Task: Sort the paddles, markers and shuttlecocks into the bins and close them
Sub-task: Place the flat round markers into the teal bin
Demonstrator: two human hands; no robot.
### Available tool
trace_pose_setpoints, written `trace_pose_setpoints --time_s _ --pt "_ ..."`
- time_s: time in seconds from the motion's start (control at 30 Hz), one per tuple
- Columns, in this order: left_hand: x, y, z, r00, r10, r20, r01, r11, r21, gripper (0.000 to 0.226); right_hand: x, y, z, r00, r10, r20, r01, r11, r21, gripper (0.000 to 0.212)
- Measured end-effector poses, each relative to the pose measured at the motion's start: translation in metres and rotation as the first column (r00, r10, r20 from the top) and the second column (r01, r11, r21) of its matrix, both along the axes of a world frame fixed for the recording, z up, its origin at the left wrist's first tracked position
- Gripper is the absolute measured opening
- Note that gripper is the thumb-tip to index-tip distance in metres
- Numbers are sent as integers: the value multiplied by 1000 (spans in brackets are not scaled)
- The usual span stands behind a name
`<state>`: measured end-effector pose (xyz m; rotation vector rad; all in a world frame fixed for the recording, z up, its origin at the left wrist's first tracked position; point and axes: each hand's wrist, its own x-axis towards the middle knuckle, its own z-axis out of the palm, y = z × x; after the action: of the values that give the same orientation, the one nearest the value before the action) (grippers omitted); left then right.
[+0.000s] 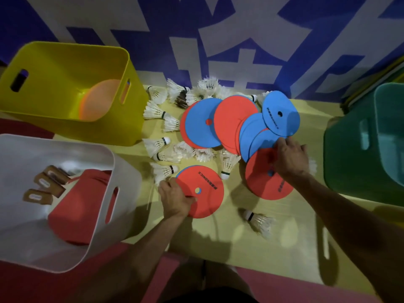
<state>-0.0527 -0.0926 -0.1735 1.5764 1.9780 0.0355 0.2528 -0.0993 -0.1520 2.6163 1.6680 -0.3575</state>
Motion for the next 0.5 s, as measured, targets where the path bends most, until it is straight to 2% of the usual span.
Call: trace_pose_setpoints --time_s 0.03,0.1,0.27,0.43,0.5 --pt "0 2 0 1000 7 -6 -7 1000 -8 94 -2 2 3 1000 5 16 -6 998 57 19" --pt "-1 7 1 999 30 -16 -31 999 -33 96 -6 6 11 999 39 22 -42 993 112 11" --pt "2 9 1 999 35 28 -34 998 -62 93 -25 14 37 994 96 50 -104 972 212 15" --pt "-2 15 6 997 -21 68 23 999 -25 85 -44 10 74 981 161 105 -175 973 151 22" --pt "-3 18 4 994 -55 95 52 998 43 70 -49 7 86 978 157 136 -176 974 141 24"
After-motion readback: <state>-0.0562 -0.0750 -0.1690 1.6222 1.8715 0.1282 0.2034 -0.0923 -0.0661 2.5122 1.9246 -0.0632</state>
